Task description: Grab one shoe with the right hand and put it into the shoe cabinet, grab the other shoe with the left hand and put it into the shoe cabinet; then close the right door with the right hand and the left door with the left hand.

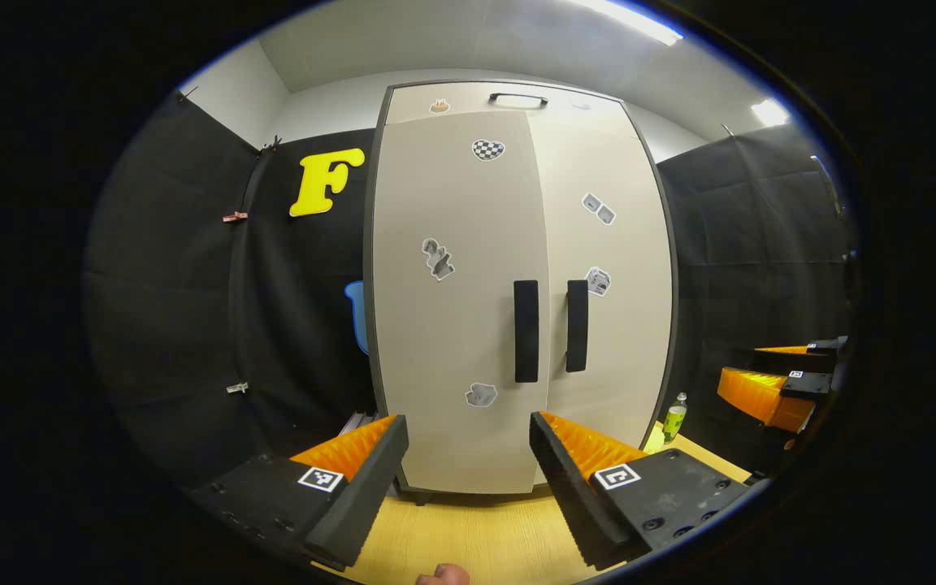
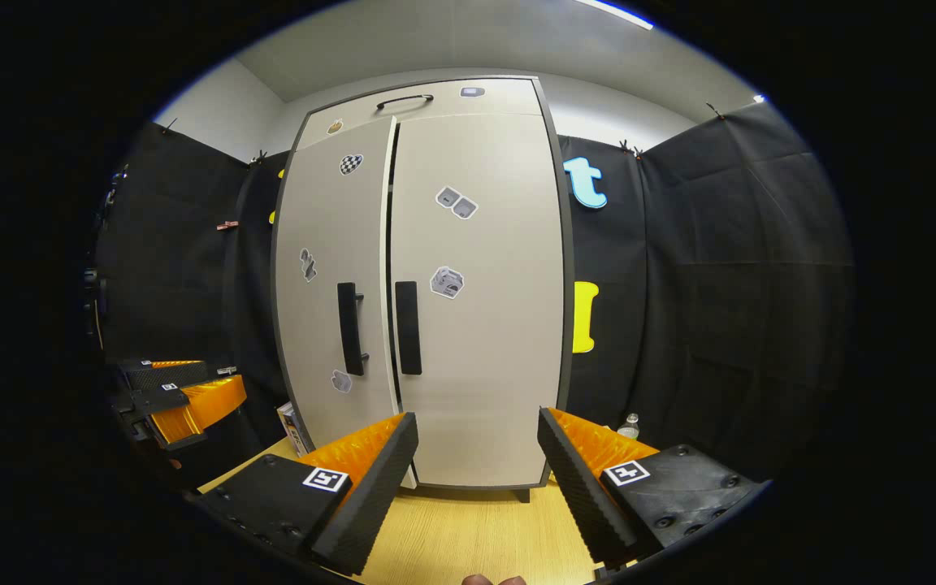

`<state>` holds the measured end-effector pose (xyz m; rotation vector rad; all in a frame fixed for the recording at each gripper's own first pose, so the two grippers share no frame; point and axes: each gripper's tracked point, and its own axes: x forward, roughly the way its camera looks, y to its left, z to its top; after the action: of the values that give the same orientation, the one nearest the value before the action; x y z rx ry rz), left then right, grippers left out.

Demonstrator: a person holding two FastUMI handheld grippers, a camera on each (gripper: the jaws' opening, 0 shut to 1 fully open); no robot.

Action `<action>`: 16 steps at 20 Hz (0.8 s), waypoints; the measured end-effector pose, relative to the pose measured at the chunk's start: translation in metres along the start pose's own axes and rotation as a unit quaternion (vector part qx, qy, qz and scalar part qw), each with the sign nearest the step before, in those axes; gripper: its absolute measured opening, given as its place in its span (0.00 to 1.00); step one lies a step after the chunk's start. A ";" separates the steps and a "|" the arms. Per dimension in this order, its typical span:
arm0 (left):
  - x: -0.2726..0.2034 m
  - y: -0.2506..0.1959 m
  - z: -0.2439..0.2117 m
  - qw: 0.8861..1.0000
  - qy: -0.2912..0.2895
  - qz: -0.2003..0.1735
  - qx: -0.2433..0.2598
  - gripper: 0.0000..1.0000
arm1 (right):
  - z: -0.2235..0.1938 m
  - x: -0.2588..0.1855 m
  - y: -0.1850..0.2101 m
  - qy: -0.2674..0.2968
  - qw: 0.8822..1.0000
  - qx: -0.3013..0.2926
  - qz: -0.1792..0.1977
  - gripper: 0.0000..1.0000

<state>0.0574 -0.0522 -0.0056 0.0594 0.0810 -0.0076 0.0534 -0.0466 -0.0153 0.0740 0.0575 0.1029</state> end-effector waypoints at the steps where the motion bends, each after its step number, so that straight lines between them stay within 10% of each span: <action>1: 0.000 0.000 0.001 1.000 0.000 0.000 0.000 0.96 | 0.000 0.000 0.000 0.000 1.000 0.001 0.000 0.98; 16: 0.000 -0.003 -0.002 1.000 0.002 0.005 0.004 0.95 | -0.003 0.002 -0.004 0.002 1.000 0.001 0.004 0.98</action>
<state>0.0573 -0.0553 -0.0075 0.0672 0.0848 0.0016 0.0553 -0.0502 -0.0188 0.0769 0.0612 0.1101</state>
